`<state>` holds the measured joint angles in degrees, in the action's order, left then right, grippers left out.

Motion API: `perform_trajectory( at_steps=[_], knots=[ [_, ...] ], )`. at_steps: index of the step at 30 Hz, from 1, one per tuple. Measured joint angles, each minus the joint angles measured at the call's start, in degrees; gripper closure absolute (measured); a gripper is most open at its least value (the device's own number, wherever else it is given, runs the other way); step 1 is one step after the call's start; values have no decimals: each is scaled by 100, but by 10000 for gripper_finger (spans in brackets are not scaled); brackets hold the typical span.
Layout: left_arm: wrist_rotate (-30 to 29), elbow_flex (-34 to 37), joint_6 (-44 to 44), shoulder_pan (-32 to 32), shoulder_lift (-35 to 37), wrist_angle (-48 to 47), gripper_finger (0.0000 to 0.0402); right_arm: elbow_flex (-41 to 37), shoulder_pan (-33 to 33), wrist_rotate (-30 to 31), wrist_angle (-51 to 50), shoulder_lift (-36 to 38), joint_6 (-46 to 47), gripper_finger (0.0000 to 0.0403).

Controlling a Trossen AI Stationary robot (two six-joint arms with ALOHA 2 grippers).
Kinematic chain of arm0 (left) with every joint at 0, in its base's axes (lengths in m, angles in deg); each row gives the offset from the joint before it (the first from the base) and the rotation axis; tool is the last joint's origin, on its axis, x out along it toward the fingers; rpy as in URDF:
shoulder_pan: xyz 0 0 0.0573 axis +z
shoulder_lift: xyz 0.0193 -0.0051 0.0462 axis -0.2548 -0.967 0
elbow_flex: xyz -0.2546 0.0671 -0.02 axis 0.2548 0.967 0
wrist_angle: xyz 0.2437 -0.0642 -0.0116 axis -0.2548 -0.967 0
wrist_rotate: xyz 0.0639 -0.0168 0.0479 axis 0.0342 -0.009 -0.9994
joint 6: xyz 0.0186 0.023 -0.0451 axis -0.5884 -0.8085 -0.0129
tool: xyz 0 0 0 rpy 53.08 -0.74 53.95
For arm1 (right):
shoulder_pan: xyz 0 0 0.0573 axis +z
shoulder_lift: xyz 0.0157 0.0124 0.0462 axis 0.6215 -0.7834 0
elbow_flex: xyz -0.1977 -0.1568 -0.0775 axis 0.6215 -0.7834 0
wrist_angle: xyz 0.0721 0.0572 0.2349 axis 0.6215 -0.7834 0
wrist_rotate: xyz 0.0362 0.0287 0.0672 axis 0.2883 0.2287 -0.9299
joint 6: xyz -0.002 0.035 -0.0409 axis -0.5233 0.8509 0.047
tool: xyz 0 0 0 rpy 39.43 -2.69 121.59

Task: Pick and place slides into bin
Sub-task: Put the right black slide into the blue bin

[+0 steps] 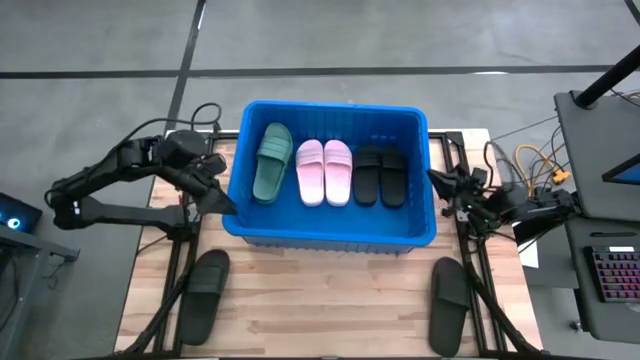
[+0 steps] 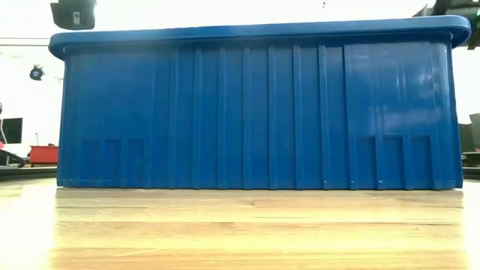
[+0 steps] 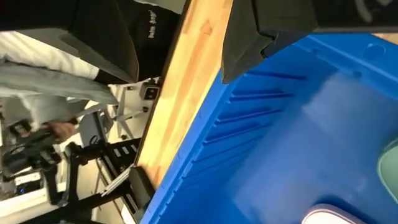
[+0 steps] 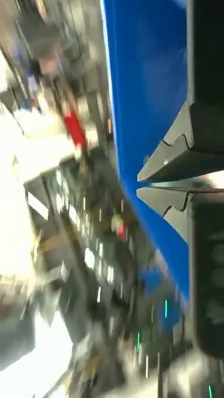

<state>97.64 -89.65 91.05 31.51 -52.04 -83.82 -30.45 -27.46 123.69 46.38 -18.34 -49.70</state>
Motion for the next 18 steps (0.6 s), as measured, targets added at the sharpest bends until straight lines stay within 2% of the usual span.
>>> perform_trajectory(
  at_steps=[4, 8, 10, 14, 18],
  knots=[
    [-73, 3, -231, 2, -147, 13, 187, 297, 2, -1108, 123, 1, 340, 371],
    [-95, 3, -620, 2, -353, 38, 187, 684, -1, -1697, 88, -91, 581, 341],
    [-95, 3, -737, 2, -472, 47, 187, 915, 2, -2204, 83, -241, 586, 319],
    [-95, 5, -891, 2, -700, 46, 187, 1495, 2, -2760, -44, -792, 804, 268],
    [-97, 8, -1171, 2, -879, 48, 187, 2244, 2, -3279, -847, -1552, 925, 231]
  ],
)
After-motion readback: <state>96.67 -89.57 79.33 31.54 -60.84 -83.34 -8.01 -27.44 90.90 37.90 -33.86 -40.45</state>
